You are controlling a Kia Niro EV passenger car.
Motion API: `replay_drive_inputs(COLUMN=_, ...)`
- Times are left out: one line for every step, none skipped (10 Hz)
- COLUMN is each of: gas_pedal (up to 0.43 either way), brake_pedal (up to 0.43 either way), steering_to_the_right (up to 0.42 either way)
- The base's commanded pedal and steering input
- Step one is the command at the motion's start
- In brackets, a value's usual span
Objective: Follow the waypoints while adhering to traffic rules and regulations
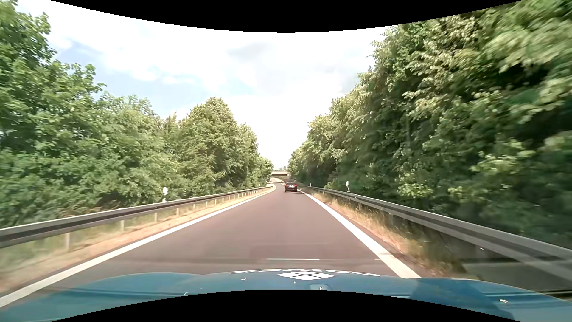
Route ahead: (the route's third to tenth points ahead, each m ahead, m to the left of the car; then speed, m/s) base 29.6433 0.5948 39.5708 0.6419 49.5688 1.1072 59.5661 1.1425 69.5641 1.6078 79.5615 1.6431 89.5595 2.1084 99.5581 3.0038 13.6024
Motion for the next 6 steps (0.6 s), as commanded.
replay_drive_inputs(gas_pedal=0.409, brake_pedal=0.000, steering_to_the_right=-0.002)
replay_drive_inputs(gas_pedal=0.409, brake_pedal=0.000, steering_to_the_right=-0.004)
replay_drive_inputs(gas_pedal=0.409, brake_pedal=0.000, steering_to_the_right=-0.005)
replay_drive_inputs(gas_pedal=0.409, brake_pedal=0.000, steering_to_the_right=-0.004)
replay_drive_inputs(gas_pedal=0.409, brake_pedal=0.000, steering_to_the_right=-0.004)
replay_drive_inputs(gas_pedal=0.409, brake_pedal=0.000, steering_to_the_right=-0.004)
